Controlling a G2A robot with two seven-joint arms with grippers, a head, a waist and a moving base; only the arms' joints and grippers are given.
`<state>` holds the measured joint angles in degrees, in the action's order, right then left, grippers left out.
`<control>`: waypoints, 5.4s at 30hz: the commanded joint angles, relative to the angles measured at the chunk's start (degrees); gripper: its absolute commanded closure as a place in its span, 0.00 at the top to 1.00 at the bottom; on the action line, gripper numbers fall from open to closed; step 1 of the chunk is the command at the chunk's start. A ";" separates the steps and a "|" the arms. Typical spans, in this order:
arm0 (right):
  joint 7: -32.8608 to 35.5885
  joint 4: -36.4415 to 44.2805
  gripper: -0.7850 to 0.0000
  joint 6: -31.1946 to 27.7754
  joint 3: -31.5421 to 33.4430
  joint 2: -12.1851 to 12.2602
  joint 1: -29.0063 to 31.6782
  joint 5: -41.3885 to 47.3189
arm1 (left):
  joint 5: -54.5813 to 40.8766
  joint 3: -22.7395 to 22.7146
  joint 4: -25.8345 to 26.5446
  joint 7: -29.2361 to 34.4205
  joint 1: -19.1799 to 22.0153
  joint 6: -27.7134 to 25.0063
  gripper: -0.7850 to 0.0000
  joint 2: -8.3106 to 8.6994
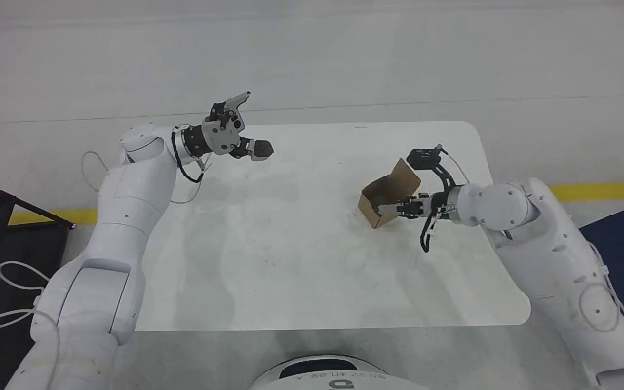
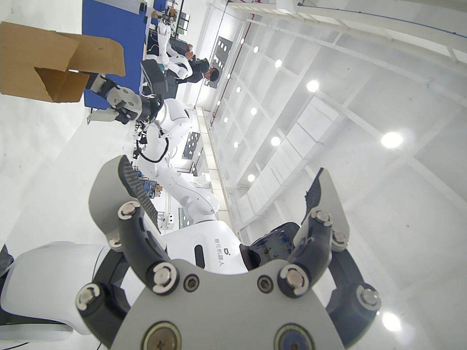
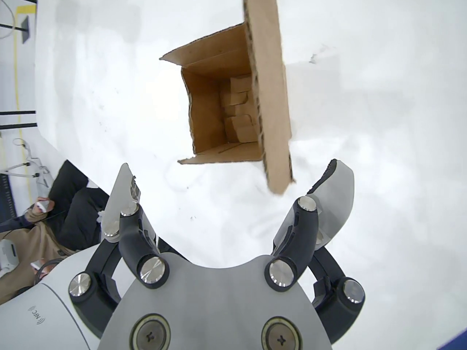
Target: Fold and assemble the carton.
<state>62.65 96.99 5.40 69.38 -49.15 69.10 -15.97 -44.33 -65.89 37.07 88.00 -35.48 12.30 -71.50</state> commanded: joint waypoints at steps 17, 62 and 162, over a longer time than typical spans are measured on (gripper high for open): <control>0.71 -20.29 0.96 -4.43 -14.17 -6.00 -24.66 8.43 | 0.00 0.00 0.00 0.00 0.00 0.00 1.00 0.00; 2.95 -12.75 0.73 -0.03 0.69 -1.47 -5.20 9.32 | 0.00 0.00 0.00 0.00 0.00 0.00 1.00 0.00; -6.04 -10.45 1.00 -6.45 -1.76 -6.20 -5.12 17.89 | 19.84 6.23 11.95 -1.20 -2.41 4.38 1.00 1.90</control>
<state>56.62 86.54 -1.05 67.62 -55.34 63.99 1.92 -25.17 -59.81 48.81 87.36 -37.76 16.91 -69.63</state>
